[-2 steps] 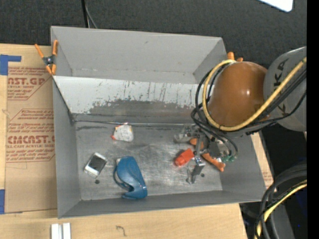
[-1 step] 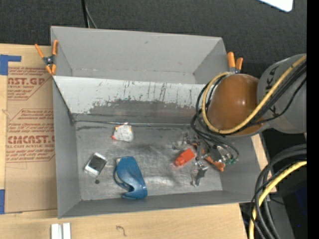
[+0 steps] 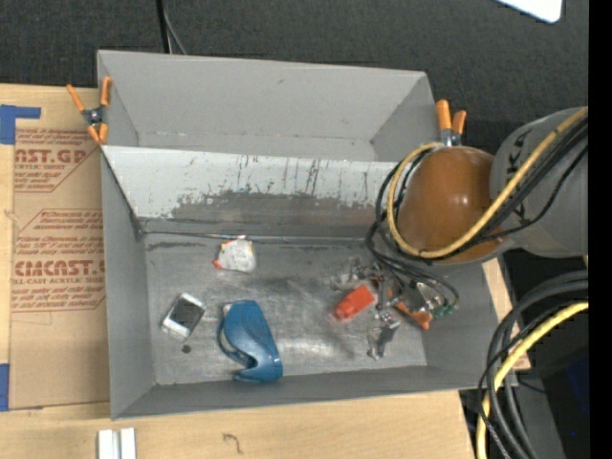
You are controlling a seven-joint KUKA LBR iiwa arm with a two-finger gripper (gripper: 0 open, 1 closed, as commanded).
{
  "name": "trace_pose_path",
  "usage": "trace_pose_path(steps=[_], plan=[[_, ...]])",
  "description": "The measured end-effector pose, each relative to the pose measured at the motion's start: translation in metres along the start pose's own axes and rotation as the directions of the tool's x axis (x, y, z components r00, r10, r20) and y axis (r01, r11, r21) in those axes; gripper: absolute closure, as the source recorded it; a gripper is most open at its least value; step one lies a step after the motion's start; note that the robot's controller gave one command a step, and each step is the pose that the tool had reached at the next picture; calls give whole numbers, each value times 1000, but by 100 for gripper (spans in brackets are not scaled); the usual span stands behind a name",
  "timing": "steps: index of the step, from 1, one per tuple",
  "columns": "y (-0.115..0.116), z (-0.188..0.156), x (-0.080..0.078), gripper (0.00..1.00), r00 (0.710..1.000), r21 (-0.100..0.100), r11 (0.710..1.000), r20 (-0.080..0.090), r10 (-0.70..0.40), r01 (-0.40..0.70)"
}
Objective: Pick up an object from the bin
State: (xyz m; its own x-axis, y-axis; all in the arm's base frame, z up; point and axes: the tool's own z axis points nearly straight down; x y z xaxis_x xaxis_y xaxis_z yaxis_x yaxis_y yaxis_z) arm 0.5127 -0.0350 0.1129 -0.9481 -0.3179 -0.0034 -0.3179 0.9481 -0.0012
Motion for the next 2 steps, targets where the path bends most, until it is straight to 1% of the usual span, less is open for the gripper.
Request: trace_pose_path(steps=[1,2], plan=[[8,-23,-10,0,988,-8,988,-12,-152,152],[-78,41,-23,100,948,-1,948,1,-319,319]])
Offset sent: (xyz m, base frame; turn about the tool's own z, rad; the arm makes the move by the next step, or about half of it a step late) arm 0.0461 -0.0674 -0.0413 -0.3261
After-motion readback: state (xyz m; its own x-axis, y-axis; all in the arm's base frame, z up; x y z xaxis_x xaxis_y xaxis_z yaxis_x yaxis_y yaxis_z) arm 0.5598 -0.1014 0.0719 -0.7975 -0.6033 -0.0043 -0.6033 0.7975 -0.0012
